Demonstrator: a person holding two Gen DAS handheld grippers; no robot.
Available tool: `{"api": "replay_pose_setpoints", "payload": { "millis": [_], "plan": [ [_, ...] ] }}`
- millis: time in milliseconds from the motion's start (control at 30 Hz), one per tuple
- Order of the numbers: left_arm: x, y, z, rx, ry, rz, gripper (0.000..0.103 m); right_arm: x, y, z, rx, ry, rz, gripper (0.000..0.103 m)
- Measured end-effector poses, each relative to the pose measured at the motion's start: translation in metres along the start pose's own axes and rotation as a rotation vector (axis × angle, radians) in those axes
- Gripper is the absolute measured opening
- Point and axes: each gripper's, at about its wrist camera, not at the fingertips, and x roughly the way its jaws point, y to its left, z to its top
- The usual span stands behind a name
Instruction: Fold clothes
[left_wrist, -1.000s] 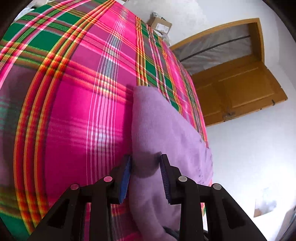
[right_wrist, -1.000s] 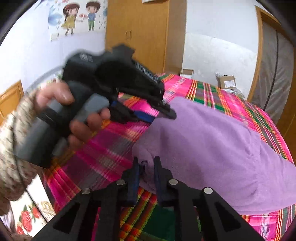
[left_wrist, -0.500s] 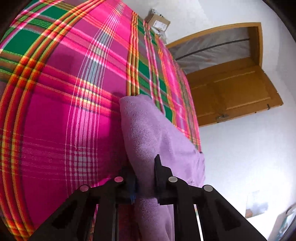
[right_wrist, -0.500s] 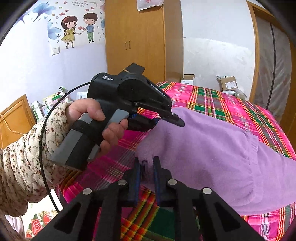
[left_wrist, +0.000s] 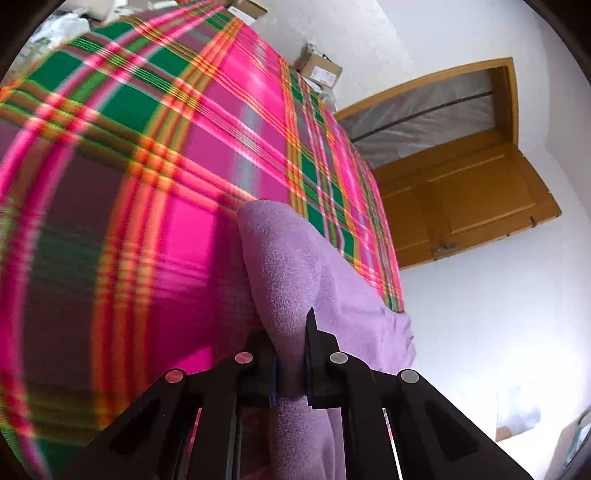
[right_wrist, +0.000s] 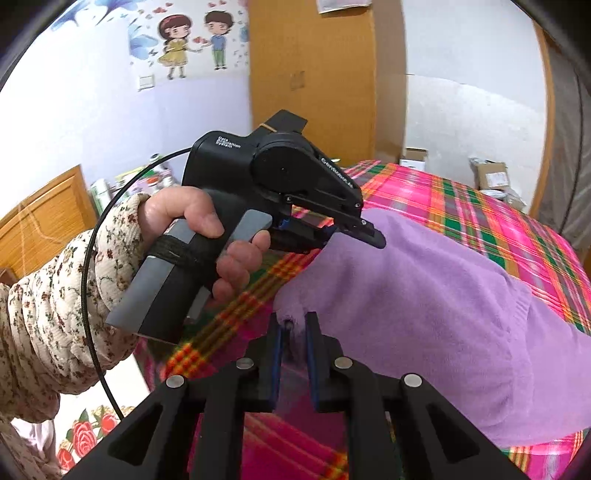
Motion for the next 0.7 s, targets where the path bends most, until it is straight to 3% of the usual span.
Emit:
{"api": "replay_pose_setpoints", "payload": {
  "millis": [500, 700],
  "plan": [
    [-0.073, 0.048, -0.007, -0.019, -0.089, 0.093, 0.01, 0.032, 0.048, 0.015, -0.05, 0.03, 0.17, 0.012],
    [-0.078, 0.063, -0.006, -0.046, -0.099, 0.11, 0.012, 0.049, 0.049, 0.015, -0.04, 0.048, 0.21, 0.012]
  ]
}}
